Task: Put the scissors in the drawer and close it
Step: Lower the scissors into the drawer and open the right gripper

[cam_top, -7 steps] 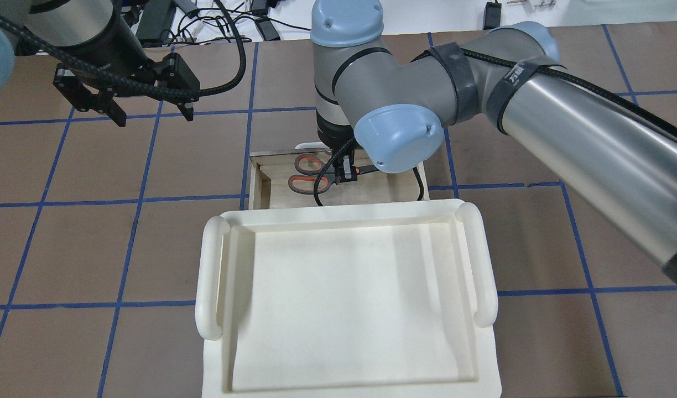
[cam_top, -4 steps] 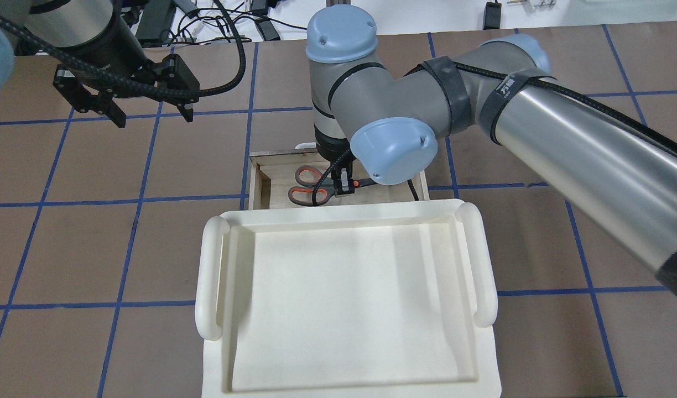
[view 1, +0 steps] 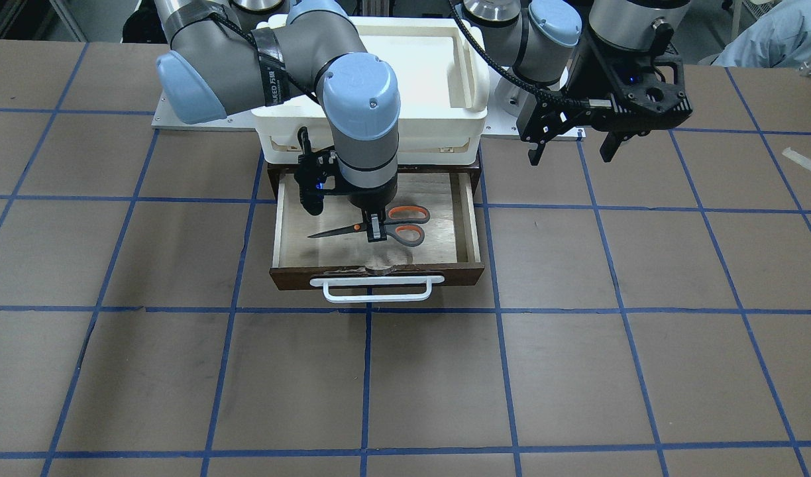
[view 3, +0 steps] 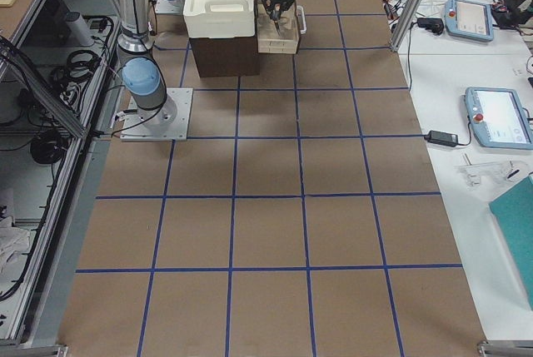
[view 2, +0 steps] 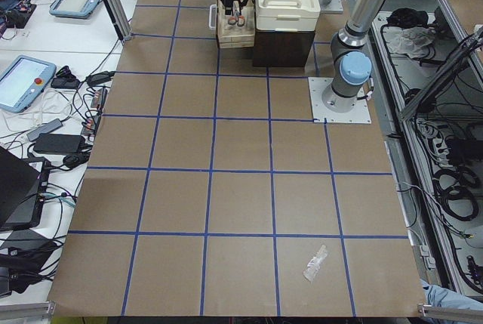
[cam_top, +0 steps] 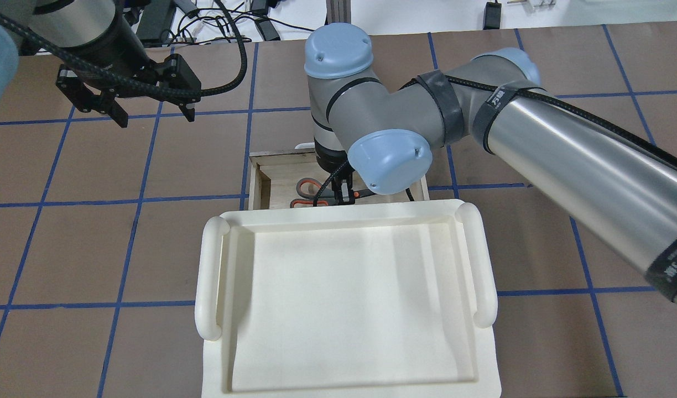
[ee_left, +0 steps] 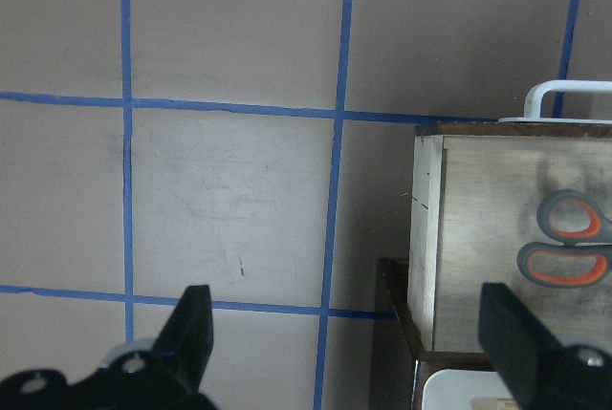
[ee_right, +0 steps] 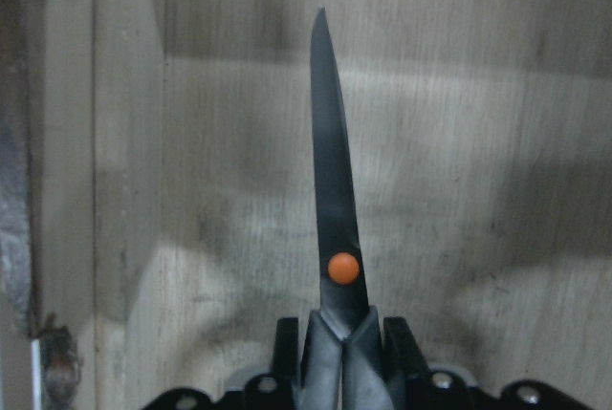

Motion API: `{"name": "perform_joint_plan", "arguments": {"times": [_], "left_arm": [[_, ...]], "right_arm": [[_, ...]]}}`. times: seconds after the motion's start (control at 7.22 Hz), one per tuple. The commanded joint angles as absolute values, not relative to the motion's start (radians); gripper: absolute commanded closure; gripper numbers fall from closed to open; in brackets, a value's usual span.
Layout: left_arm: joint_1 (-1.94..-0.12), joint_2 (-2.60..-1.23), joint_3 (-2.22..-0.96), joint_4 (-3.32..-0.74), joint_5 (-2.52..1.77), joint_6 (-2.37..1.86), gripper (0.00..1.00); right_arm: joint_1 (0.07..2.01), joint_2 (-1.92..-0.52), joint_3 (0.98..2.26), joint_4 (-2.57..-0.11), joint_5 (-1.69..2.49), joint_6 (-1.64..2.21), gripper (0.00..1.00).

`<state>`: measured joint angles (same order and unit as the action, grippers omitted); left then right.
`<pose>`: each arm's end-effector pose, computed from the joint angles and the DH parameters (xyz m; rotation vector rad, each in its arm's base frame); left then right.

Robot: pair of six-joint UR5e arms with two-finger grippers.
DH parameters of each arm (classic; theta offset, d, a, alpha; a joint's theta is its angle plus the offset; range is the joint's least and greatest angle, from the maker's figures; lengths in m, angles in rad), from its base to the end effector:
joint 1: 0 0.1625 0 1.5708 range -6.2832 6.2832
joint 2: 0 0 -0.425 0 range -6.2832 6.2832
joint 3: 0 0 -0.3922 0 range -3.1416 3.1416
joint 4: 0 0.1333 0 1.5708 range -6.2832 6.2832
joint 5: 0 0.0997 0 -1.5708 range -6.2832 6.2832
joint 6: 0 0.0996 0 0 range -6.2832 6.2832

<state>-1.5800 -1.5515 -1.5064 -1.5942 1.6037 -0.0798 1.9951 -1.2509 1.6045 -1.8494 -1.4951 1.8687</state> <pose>-0.1345 -0.4869 0.5268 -0.1113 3.1079 -0.0960 0.3727 -0.4830 0.3236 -2.0529 -2.3236 -0.1549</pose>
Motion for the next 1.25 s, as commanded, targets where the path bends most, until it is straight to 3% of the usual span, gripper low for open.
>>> {"name": "perform_joint_plan", "arguments": {"times": [0.0, 0.28, 0.42, 0.55, 1.11], "left_arm": [[-1.58, -1.56, -1.506, -1.594, 1.601, -0.08, 0.0], [-1.586, -1.577, -1.506, -1.591, 1.601, -0.083, 0.0], [-1.589, -1.571, -1.508, -1.585, 1.601, -0.084, 0.0], [-1.589, -1.565, -1.515, -1.586, 1.605, -0.087, 0.0], [-1.592, -1.566, -1.529, -1.585, 1.6, -0.13, 0.0]], "right_arm": [[1.996, -1.238, 1.606, -1.859, -1.494, 1.867, 0.91], [1.997, -1.235, 1.621, -1.861, -1.494, 1.865, 0.8], [1.997, -1.235, 1.62, -1.859, -1.494, 1.862, 0.53], [1.997, -1.236, 1.62, -1.862, -1.493, 1.859, 0.02], [1.956, -1.293, 1.473, -1.809, -1.496, 1.774, 0.03]]}}
